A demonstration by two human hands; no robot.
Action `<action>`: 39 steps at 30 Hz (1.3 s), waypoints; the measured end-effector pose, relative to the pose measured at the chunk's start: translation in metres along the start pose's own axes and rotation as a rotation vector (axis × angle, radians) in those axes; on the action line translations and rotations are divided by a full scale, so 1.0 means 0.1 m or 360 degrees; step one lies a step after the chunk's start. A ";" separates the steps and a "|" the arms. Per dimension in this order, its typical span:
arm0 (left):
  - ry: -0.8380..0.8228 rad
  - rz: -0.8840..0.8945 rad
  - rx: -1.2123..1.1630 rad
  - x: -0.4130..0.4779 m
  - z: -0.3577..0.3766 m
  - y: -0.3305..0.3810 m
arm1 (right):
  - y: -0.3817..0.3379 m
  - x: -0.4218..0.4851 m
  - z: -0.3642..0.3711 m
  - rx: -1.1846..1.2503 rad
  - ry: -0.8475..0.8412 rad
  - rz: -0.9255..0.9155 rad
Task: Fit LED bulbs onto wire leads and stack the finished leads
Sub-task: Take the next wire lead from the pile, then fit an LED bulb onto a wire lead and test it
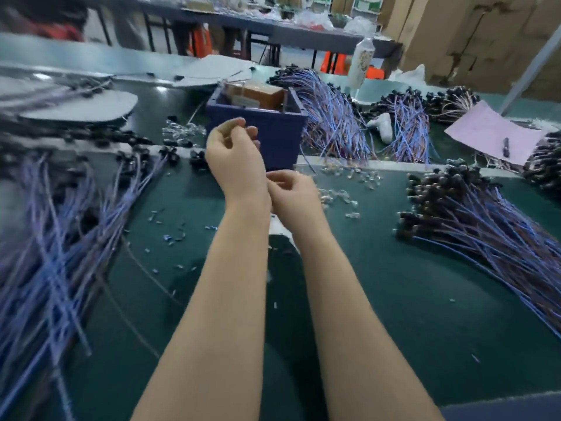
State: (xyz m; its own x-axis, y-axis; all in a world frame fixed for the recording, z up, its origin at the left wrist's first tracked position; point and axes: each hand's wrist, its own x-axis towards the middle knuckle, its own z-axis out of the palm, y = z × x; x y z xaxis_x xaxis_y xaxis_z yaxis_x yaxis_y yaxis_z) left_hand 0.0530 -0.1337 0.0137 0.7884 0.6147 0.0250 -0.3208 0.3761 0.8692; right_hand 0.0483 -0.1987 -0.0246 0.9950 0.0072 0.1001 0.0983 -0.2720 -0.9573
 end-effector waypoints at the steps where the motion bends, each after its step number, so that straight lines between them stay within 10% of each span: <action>1: 0.0078 0.0044 -0.0018 0.11 -0.14 0.08 | -0.01 0.00 0.20 -0.0104 -0.0094 -0.0049; 13: 0.0546 0.0046 -0.0331 0.76 -1.02 0.44 | -0.12 0.01 1.75 -0.1181 -0.0452 -0.0337; 27: 0.0678 0.0068 -0.0308 0.75 -1.04 0.48 | -0.36 0.24 1.33 -0.0160 -0.0451 0.0238; 33: 0.0176 -0.0322 0.0754 0.72 -0.92 0.40 | -0.43 0.20 0.80 0.0316 -0.0444 -0.0024; 39: -0.0304 -0.0139 0.0608 0.50 -0.54 0.25 | -0.27 0.09 0.25 0.0102 -0.0638 -0.0035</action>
State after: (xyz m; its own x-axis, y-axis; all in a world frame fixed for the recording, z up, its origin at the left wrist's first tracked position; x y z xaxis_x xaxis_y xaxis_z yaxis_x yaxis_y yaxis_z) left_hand 0.0559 -0.0556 0.0102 0.8984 0.4391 0.0028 -0.0595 0.1154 0.9915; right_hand 0.0549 -0.1671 -0.0051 0.9204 0.3905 0.0190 0.1081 -0.2075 -0.9723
